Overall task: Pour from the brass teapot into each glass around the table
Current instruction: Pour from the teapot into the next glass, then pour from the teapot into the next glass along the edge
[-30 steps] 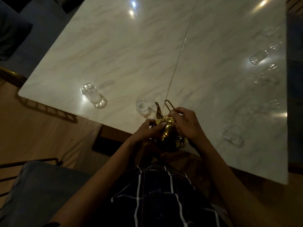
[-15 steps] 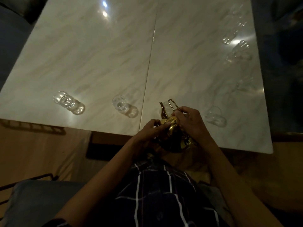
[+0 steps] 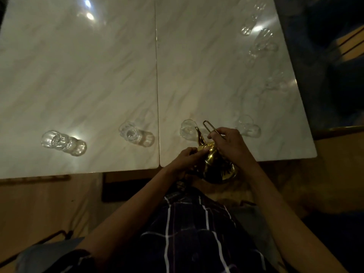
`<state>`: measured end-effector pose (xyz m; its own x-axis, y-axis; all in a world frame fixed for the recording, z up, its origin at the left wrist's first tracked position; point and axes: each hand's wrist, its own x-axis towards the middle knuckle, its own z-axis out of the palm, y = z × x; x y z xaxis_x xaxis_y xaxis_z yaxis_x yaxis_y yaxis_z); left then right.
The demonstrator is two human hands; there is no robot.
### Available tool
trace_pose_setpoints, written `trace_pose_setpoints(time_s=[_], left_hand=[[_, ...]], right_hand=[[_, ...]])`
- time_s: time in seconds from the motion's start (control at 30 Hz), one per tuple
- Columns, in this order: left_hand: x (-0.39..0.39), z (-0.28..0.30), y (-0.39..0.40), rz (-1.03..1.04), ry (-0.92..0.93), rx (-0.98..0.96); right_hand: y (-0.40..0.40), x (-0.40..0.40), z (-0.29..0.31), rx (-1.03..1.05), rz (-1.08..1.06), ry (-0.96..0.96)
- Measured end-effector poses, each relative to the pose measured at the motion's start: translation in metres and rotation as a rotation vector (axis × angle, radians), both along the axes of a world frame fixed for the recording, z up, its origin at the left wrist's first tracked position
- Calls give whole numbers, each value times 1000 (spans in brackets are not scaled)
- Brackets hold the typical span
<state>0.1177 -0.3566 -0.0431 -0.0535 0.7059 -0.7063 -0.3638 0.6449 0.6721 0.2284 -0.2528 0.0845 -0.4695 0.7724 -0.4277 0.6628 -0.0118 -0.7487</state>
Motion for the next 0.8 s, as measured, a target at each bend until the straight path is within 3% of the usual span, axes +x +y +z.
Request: trace_pose_setpoints(time_s=[0.8], left_hand=[[-3, -11, 5, -63, -24, -54]], right_hand=[[4, -7, -7, 27, -33, -31]])
